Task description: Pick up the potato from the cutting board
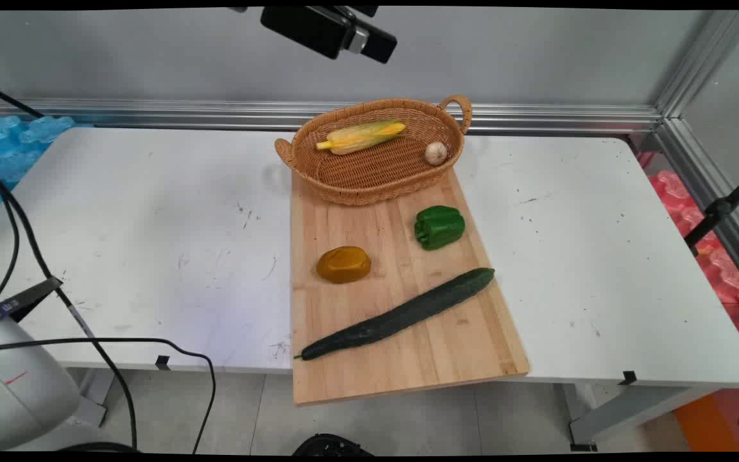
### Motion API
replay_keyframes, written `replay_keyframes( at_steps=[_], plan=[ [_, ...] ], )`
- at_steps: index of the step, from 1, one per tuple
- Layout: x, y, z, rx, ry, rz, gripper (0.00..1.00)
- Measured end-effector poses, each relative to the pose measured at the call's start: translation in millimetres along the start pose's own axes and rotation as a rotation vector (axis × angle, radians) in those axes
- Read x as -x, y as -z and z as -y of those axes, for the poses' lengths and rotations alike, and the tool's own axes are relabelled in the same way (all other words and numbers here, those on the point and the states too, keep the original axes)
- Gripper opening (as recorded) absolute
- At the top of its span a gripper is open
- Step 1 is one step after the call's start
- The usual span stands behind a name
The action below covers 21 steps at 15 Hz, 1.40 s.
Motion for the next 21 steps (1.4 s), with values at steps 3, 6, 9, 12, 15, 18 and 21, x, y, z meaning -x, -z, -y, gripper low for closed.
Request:
replay_keyframes(
  at_steps=[3, 6, 9, 12, 15, 18, 21],
  plan=[
    [8, -5, 0, -0.007, 0.009, 0.042, 1.0],
    [17, -12, 1, -0.029, 0.019, 0.102, 1.0],
    [30, -26, 1, -0.068, 0.046, 0.195, 1.0],
    [43, -41, -1, -0.091, 0.062, 0.293, 1.0],
    [53, -54, -3, -0.112, 0.069, 0.369, 1.0],
    [65, -72, -5, -0.124, 0.067, 0.45, 1.0],
    [80, -93, -6, -0.128, 0.063, 0.537, 1.0]
  ],
)
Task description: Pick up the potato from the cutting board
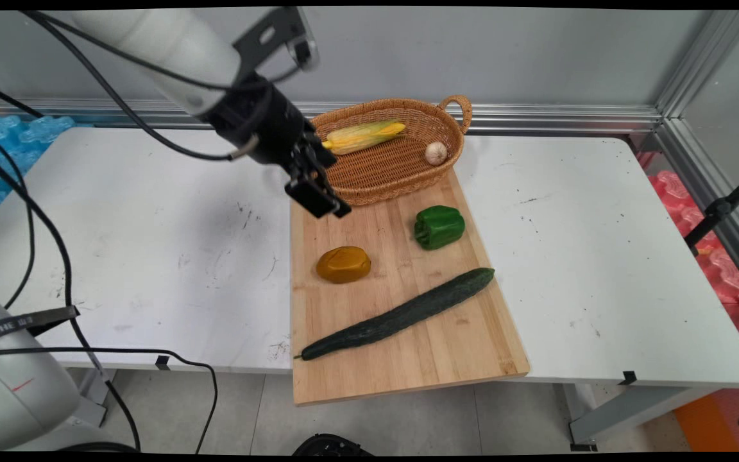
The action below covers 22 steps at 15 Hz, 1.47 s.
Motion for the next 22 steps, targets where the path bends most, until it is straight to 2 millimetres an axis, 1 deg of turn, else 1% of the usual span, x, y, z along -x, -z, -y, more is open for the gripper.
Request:
replay_keyframes(
  at_steps=[5, 13, 19, 22],
  plan=[
    [4, -41, -3, -0.008, -0.005, 0.112, 1.0],
    [11, -108, -2, -0.01, -0.002, 0.249, 1.0],
    [13, -145, -3, 0.004, -0.007, 0.304, 1.0],
    [13, -157, -3, 0.011, -0.014, 0.322, 1.0]
  ],
)
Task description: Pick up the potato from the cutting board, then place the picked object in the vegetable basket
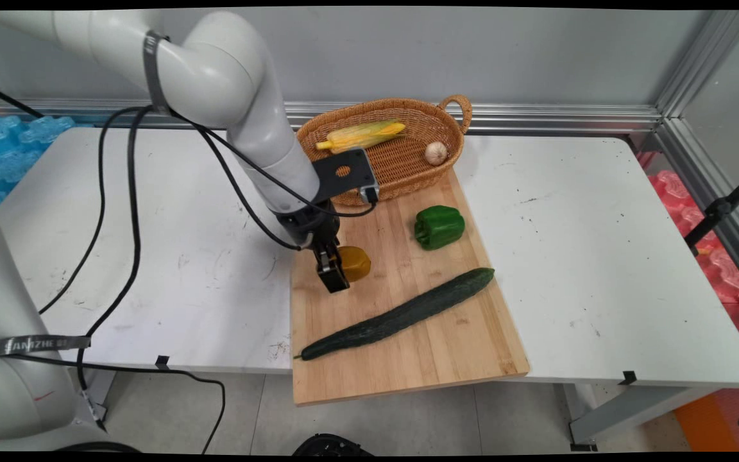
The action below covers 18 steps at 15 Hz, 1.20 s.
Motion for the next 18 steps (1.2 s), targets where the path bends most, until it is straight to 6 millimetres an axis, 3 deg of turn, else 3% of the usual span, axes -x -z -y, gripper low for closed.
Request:
replay_keyframes(
  at_steps=[1, 4, 7, 12, 18],
  plan=[
    [-1, -2, 0, 0.001, -0.004, 0.003, 0.0],
    [-4, -5, 1, 0.004, -0.02, 0.011, 0.0],
    [-6, 5, 1, 0.006, -0.043, 0.014, 0.0],
    [-9, 40, -1, 0.001, -0.068, 0.004, 0.0],
    [-17, 102, 8, -0.061, -0.005, -0.068, 0.0]
  ],
)
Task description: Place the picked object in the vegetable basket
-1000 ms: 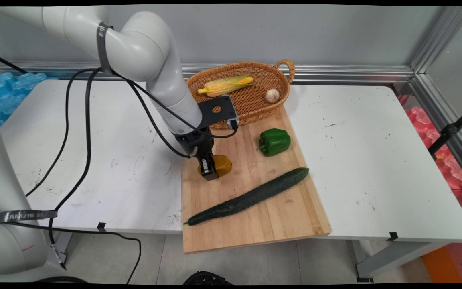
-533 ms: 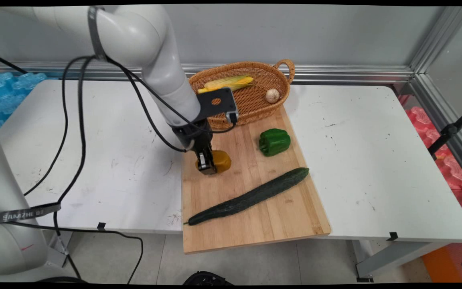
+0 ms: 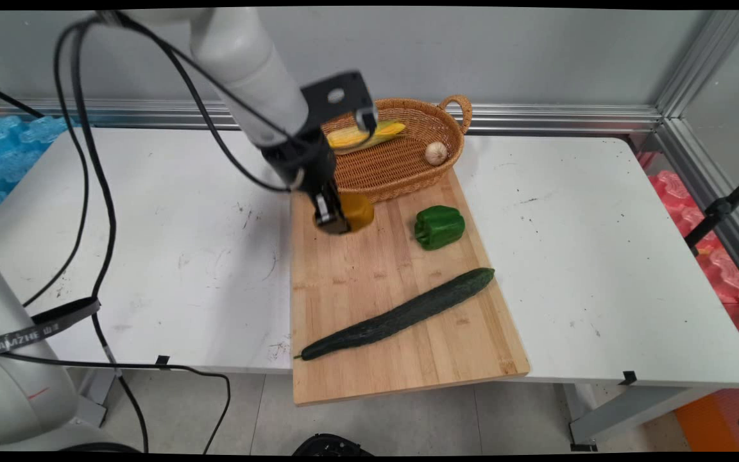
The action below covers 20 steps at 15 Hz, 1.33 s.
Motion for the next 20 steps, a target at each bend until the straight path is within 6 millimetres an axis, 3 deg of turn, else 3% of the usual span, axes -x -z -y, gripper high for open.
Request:
replay_keyframes(
  at_steps=[5, 9, 16, 20],
  plan=[
    [-12, 35, 33, -0.087, 0.124, -0.092, 0.0],
    [-18, 40, 64, -0.137, 0.2, -0.147, 0.0],
    [-43, 5, 120, -0.167, 0.252, -0.237, 0.0],
    [-62, -33, 148, -0.158, 0.259, -0.263, 0.0]
  ],
)
